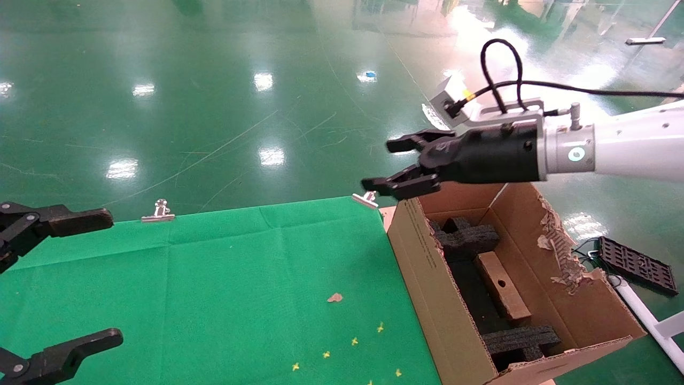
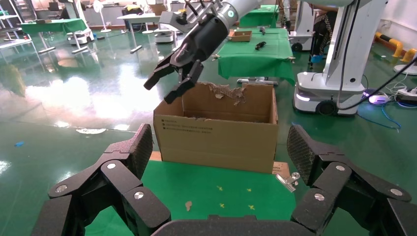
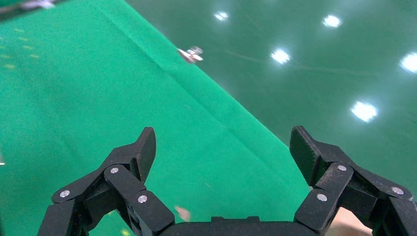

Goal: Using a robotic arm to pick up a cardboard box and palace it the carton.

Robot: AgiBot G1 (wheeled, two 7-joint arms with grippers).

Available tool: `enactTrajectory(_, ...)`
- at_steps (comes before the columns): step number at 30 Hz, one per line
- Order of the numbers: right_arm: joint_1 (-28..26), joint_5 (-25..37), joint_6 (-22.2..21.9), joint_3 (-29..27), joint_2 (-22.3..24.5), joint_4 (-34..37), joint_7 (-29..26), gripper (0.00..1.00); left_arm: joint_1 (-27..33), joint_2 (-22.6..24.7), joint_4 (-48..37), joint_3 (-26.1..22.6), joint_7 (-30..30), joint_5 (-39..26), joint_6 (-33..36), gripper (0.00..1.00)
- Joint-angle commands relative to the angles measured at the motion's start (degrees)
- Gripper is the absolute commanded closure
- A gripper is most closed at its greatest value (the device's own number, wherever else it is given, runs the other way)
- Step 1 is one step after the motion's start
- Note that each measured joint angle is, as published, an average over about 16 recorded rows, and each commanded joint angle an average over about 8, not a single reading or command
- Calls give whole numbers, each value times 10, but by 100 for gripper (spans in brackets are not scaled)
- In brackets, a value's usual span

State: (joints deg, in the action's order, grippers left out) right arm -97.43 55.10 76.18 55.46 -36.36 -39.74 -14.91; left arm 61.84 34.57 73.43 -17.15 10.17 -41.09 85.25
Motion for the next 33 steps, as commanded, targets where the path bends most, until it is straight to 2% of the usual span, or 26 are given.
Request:
enactTrajectory(1,21,-8,6,-23,1,-20,2,0,0,0,0,0,0,0,0,0)
enactTrajectory(33,351,-130,93,-386,13,-331,41,0,0,0,0,-1,0,1,0,0)
